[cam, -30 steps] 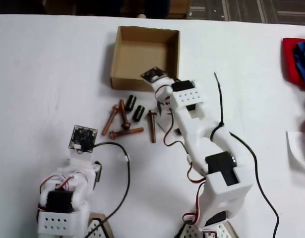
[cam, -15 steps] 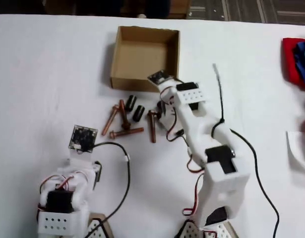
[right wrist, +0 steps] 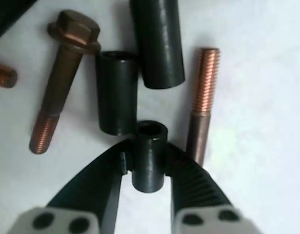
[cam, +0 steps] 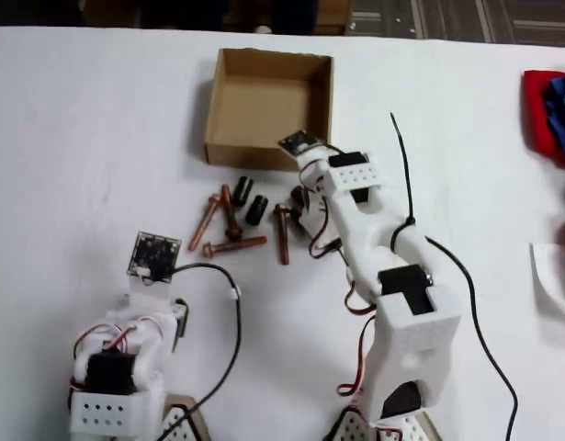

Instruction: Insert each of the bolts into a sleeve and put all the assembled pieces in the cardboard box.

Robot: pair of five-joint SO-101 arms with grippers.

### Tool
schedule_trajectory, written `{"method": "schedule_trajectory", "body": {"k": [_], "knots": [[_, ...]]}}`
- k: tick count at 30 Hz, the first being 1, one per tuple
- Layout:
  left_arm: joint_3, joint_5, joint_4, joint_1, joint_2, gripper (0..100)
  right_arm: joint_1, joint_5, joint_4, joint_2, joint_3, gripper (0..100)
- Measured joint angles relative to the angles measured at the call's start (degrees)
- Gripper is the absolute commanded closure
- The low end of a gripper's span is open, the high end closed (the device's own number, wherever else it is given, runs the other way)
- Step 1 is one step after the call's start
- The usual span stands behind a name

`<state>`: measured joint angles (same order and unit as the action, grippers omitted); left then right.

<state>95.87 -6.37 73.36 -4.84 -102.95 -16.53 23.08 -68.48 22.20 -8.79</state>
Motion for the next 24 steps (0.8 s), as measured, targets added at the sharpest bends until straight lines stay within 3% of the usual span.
{"method": "schedule_trajectory", "body": {"k": [6,19,24], "knots": [[0.0,0.0,0.0,0.0,0.0,87,-0.4,0.1,-3.3,-15.0,-6.2,97.4],[0.0,0.0,0.0,0.0,0.0,87,-0.6,0.2,-5.1,-81.1,-44.6,97.5],[0.0,0.0,0.0,0.0,0.0,87,3.5,4.7,-6.2,-91.3,-49.6,97.5]]}}
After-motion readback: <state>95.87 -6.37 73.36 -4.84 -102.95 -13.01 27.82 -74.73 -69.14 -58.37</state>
